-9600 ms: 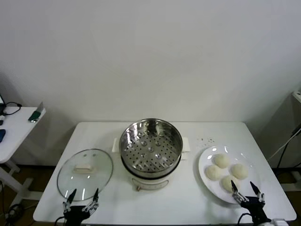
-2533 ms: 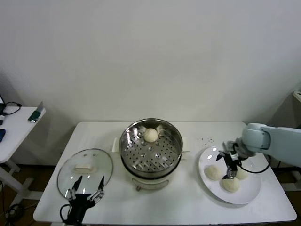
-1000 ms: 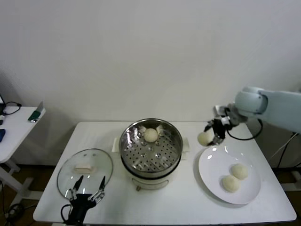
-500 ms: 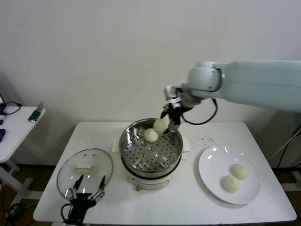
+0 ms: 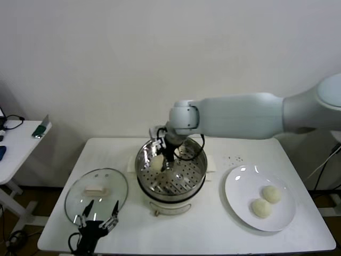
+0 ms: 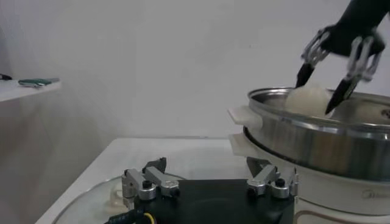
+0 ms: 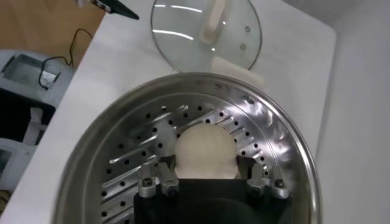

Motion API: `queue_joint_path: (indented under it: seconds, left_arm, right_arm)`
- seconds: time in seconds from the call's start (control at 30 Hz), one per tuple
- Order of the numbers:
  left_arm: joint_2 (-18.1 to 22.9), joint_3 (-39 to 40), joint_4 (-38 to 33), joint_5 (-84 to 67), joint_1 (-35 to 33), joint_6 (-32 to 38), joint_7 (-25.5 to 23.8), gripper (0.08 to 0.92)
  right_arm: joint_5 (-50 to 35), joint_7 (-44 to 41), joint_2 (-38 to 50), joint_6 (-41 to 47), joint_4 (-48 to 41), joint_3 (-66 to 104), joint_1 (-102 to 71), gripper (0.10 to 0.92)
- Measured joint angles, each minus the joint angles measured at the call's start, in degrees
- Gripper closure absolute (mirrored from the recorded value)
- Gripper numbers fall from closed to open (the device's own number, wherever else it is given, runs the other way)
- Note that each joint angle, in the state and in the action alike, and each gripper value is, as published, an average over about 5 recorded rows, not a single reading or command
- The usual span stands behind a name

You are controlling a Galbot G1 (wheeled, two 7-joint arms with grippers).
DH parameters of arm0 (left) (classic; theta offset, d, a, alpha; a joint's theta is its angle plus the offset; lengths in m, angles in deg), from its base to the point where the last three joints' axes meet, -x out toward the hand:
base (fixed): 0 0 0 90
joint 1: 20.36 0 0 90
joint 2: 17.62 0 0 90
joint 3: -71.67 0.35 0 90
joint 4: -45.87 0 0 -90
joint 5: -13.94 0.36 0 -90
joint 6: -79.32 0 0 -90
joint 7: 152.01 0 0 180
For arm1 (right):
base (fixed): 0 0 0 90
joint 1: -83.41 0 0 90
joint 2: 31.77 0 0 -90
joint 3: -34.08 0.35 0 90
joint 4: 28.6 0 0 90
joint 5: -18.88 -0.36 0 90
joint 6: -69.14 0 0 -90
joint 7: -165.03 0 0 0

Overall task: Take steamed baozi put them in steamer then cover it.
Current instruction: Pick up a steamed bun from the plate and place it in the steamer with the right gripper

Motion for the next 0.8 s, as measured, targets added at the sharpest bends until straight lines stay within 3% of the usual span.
queue_joint_path:
  seconds: [0.27, 0.53, 0.8]
  left_arm:
    - [0.12, 0.04, -0.05, 0.06, -0.08, 0.10, 0.00, 0.177]
    - [0.13, 0.05, -0.29, 0.09, -0.10, 0.13, 0.00, 0.177]
    - [0.13, 0.20, -0.63, 0.16, -0.06, 0.09, -0.01, 0.177]
  right_arm:
    - [2.36, 0.30, -3.36, -0.14, -5.02, 0.81, -3.93, 0.352]
    - [2.88, 0.07, -3.80, -1.15, -6.29, 1.35, -4.81, 0.213]
    - [2.81, -2.56, 0.57, -3.99, -3.29, 0.22, -1.15, 0.203]
